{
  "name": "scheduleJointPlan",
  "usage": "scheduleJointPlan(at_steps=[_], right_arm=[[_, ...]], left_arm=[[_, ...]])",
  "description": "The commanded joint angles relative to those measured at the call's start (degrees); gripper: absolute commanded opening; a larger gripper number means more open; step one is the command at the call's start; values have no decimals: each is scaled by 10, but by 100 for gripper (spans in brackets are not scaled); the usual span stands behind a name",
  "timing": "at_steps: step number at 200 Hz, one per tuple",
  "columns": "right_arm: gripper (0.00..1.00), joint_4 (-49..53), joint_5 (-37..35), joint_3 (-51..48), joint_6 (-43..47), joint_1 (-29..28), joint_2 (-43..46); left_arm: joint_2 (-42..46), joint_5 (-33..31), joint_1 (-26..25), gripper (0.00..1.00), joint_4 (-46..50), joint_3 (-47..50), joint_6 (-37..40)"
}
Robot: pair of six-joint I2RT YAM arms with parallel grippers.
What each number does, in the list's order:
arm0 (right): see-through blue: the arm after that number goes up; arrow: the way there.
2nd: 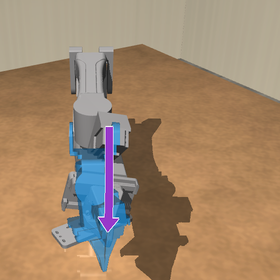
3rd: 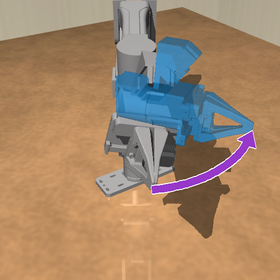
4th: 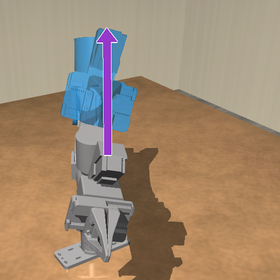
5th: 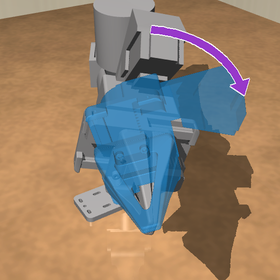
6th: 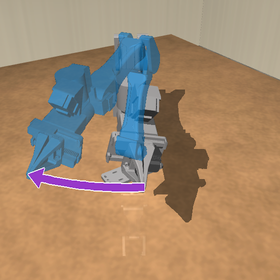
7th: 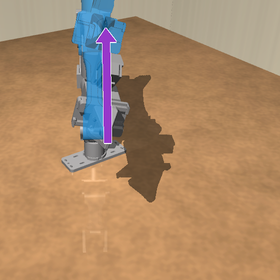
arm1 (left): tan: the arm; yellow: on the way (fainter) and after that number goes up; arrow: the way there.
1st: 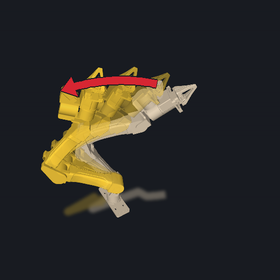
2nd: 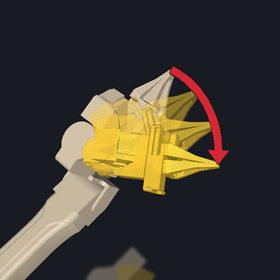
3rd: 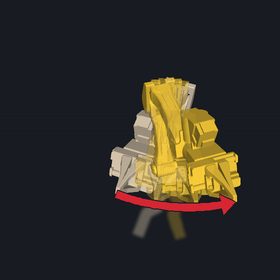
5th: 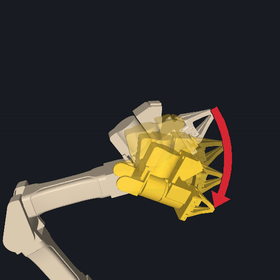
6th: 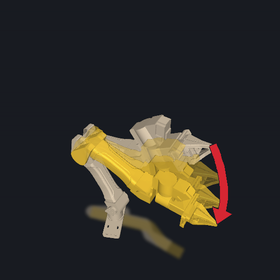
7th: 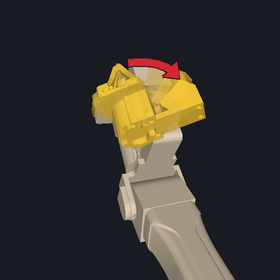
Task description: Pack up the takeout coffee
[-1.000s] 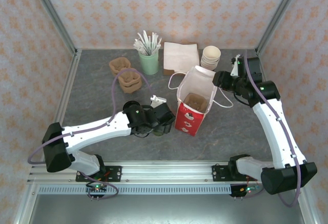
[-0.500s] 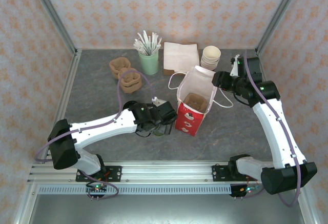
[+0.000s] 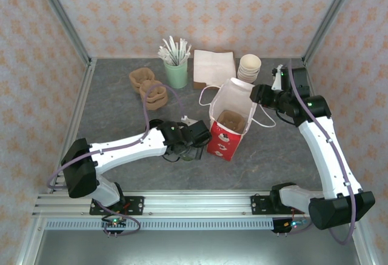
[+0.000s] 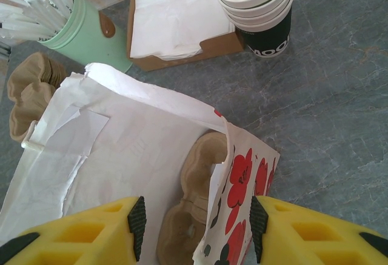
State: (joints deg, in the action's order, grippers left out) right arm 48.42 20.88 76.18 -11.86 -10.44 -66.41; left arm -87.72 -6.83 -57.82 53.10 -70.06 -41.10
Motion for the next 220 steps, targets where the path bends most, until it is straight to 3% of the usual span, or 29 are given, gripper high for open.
scheduleJointPlan(at_steps=[1,220], right_arm=[[51,1,3,1,10,3,-4],[48,-6,23,-3,13,3,-29]], left_arm=[[-3,-3,7,85,-7,-8,-2],[-39,-5,16,88,-23,-29,34]])
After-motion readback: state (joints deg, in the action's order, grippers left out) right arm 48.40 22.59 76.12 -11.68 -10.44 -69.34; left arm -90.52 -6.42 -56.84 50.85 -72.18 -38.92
